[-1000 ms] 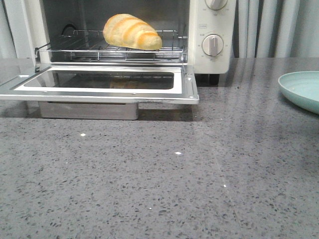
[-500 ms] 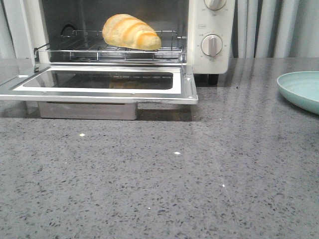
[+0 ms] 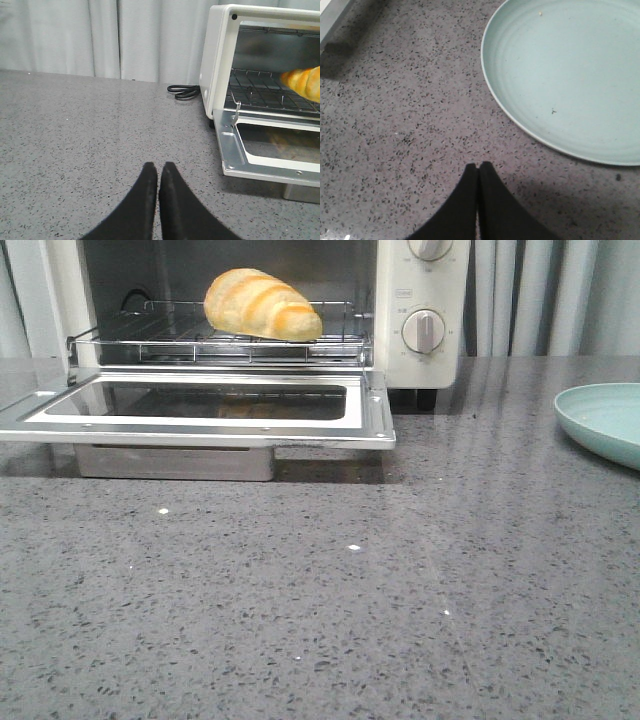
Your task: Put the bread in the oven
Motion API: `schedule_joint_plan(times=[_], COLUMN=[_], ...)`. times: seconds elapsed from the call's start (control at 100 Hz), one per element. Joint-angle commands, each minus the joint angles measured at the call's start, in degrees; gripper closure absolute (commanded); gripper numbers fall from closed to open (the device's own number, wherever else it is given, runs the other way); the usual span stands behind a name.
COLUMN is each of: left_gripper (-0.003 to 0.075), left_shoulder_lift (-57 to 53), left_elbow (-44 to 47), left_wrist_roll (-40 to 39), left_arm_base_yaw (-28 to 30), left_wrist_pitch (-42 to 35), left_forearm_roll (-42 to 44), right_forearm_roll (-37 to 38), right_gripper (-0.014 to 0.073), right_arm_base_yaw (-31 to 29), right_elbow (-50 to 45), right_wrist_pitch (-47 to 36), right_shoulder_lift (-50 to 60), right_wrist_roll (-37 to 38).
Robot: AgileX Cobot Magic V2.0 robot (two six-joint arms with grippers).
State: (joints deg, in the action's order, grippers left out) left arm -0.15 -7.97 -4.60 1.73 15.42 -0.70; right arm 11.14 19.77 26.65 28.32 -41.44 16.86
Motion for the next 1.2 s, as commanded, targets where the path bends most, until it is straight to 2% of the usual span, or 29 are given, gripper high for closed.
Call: schedule_joint_plan(times=[0.0, 0.07, 0.22, 0.37, 0.85, 1.19], left_gripper=[0.0741, 0.0741, 0.0741, 0.0741, 0.0741, 0.0741], left_shoulder_lift=[-1.33, -1.33, -1.33, -1.33, -1.33, -1.33], left_elbow=[-1.68, -1.68, -1.68, -1.68, -1.68, -1.68], left_wrist_roll=[0.07, 0.07, 0.07, 0.07, 0.07, 0.07], left_arm_base_yaw=[-0.01, -0.01, -0.01, -0.01, -0.01, -0.01], left_wrist_pitch=[-4.96, -4.96, -4.96, -4.96, -4.96, -4.96], left_forearm_roll=[-0.56, -0.56, -0.56, -0.56, -0.56, -0.56], right_forearm_roll=[-0.36, -0.9, -5.81, -6.29, -6.41, -5.62], right_gripper=[0.0651, 0.065, 0.0651, 0.065, 0.065, 0.065], right_arm_base_yaw=[-1.15, -1.74, -4.08, -8.39, -20.58, -22.91], right_elbow=[-2.02, -4.8, -9.42, -12.78, -22.43, -25.89], right_wrist_pitch=[-9.46, -13.56, -21.15, -24.98, -25.96, -24.25], right_shoulder_lift=[1.29, 2.25, 6.0, 11.36, 30.52, 39.79], right_wrist_roll=[-1.52, -2.87, -11.68, -11.99, -12.14, -12.14])
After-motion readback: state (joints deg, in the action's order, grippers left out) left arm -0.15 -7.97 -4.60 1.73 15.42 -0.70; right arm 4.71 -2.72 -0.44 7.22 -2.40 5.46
